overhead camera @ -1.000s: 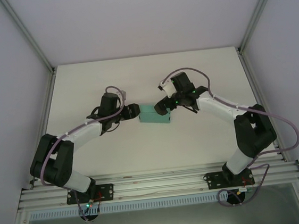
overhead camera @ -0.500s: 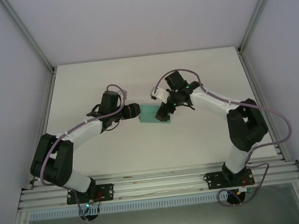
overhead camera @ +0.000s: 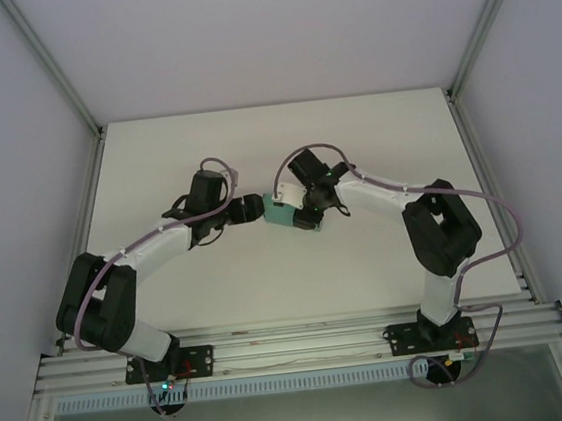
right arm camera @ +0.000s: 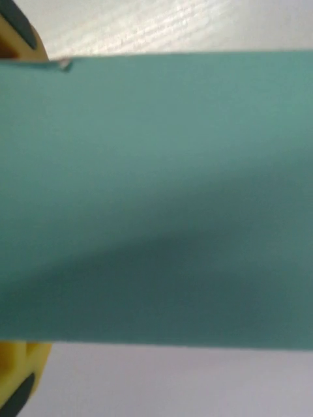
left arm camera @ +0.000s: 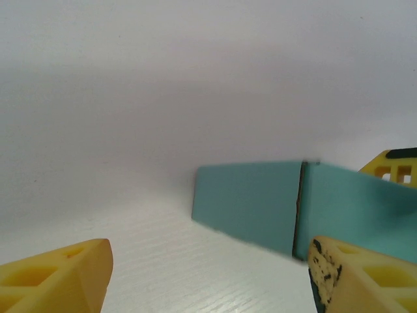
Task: Assemble paper box
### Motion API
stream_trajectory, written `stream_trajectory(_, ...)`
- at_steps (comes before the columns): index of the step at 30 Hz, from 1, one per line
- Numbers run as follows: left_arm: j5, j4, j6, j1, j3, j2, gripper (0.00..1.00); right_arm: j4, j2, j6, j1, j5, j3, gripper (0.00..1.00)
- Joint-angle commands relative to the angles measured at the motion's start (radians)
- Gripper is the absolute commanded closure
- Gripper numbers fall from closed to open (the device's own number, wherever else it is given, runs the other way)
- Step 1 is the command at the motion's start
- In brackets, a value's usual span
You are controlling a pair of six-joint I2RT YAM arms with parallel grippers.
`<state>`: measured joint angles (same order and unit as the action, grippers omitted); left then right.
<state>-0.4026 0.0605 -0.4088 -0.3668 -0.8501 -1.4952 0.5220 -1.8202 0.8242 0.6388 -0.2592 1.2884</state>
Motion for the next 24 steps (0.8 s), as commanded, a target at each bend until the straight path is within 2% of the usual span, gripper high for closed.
stream_trajectory(1,0.044,0.066,0.023,-0.008,0.014,0.067,0.20,-0.070,0.008,0.002,0.010,0.188,-0.012,0.64)
stream_trajectory(4,0.112,0.090,0.015,-0.007,0.032,0.152,0.16,-0.145,0.034,-0.006,0.022,0.297,-0.040,0.65)
stream_trajectory(5,0.149,0.105,0.010,-0.005,0.042,0.185,0.15,-0.192,0.041,-0.010,0.029,0.359,-0.055,0.61)
stream_trajectory(7,0.222,0.134,0.001,-0.003,0.060,0.246,0.11,-0.262,0.039,0.000,0.044,0.486,-0.071,0.61)
stream_trajectory(11,0.355,0.182,-0.016,-0.001,0.106,0.369,0.06,-0.361,-0.033,0.022,0.073,0.723,-0.072,0.60)
stream_trajectory(14,0.397,0.204,-0.027,0.002,0.143,0.438,0.03,-0.389,-0.101,0.009,0.085,0.837,-0.054,0.56)
stream_trajectory(15,0.400,0.203,-0.030,0.002,0.156,0.457,0.02,-0.382,-0.119,0.001,0.092,0.859,-0.049,0.53)
stream_trajectory(18,0.400,0.202,-0.042,0.003,0.184,0.496,0.01,-0.379,-0.163,-0.033,0.121,0.911,-0.047,0.53)
stream_trajectory(24,0.403,0.195,-0.052,0.005,0.200,0.500,0.01,-0.494,-0.208,-0.031,0.188,0.996,-0.129,0.51)
